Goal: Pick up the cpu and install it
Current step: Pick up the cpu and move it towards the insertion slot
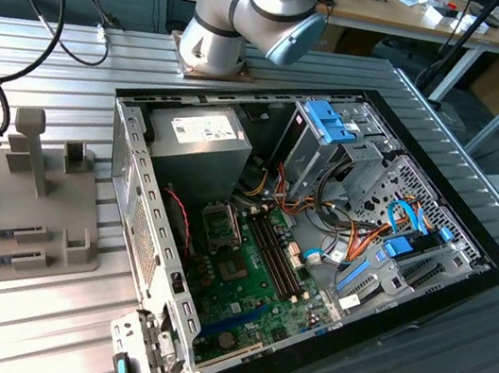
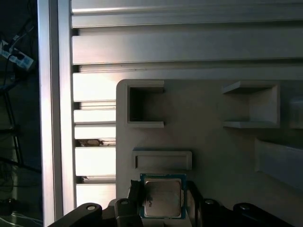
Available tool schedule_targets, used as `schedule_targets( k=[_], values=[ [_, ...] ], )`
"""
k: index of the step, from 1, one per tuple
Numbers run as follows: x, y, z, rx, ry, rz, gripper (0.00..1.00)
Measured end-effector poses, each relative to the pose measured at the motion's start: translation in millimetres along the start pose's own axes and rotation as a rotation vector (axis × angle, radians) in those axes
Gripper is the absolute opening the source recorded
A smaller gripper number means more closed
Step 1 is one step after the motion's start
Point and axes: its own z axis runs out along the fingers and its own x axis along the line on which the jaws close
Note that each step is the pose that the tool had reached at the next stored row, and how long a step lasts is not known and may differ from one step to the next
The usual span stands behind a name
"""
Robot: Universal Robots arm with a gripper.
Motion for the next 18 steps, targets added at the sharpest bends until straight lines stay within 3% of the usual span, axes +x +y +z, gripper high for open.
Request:
schedule_targets(
  k=[18],
  values=[
    [0.3,-0.1,-12.6,-0.0034,0.0,0.0,0.47]
  ],
)
